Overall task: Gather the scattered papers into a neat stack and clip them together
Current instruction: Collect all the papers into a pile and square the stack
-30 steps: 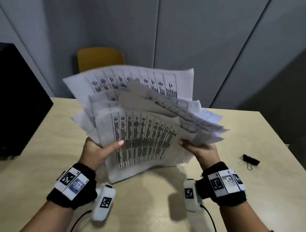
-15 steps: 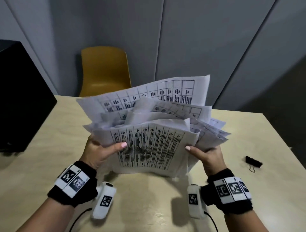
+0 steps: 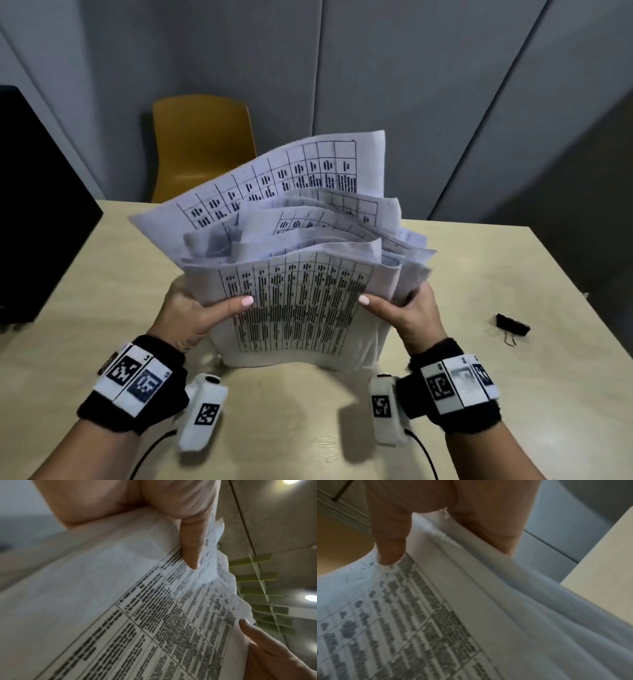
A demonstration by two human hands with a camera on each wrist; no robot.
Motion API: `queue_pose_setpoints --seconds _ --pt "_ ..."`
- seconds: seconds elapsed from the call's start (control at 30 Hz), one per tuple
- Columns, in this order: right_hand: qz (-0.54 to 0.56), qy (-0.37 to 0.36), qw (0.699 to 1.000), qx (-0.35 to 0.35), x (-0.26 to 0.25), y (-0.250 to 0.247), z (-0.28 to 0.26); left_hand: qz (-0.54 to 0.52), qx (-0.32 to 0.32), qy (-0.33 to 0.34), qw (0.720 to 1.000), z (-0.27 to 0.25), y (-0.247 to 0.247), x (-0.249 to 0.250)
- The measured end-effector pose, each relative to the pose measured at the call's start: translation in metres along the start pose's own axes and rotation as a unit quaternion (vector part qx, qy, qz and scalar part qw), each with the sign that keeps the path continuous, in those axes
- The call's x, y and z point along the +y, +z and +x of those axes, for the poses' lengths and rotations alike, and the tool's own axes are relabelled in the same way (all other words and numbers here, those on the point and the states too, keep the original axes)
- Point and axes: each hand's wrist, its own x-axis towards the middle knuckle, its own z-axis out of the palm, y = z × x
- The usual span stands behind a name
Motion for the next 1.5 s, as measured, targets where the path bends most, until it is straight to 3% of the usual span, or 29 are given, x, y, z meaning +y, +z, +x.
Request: queue_pose_setpoints --seconds 0.07,0.23,0.4,0.57,0.67,0.83,1.0,1.17,1.27,1.43,1.5 --pt "0.013 0.021 0.999 0.035 0.004 -0.004 -0.002 0.000 -0.001 0.012 1.000 0.000 -0.003 -0.002" --pt "-0.017 0.003 1.000 0.027 -0.002 0.006 0.001 0.026 0.008 0.008 1.000 0.002 0.003 -0.001" --pt "-0.030 0.012 0.999 0.040 0.017 -0.015 -0.006 0.039 -0.002 0.009 0.999 0.012 -0.018 0.001" --pt "-0.043 0.028 0.987 0.153 0.043 -0.027 -0.022 0.082 0.005 0.010 0.997 0.013 -0.016 0.003" --pt "-0.028 0.023 0.983 0.179 0.045 -0.030 -0.024 0.060 0.015 0.002 0.998 0.013 -0.016 0.002" --pt "-0.056 -0.044 0.978 0.196 0.028 -0.032 -0.015 0.061 0.010 0.004 0.998 0.010 -0.011 0.008" --pt "-0.105 -0.176 0.962 0.179 -0.028 -0.020 -0.002 0.059 -0.014 0.011 0.998 0.009 -0.014 0.012" --pt "-0.268 -0.303 0.908 0.111 -0.084 0.006 0.006 0.024 -0.009 -0.027 0.999 0.010 -0.014 0.011" --pt "-0.356 -0.340 0.869 0.054 -0.106 0.024 0.006 0.053 -0.007 -0.067 0.996 0.009 -0.012 0.013" --pt "-0.505 -0.362 0.783 -0.031 -0.108 0.066 0.005 0.084 -0.043 -0.022 0.995 0.006 -0.005 0.015" --pt "-0.512 -0.358 0.779 -0.043 -0.100 0.077 0.002 0.087 -0.044 -0.009 0.995 0.005 -0.003 0.019"
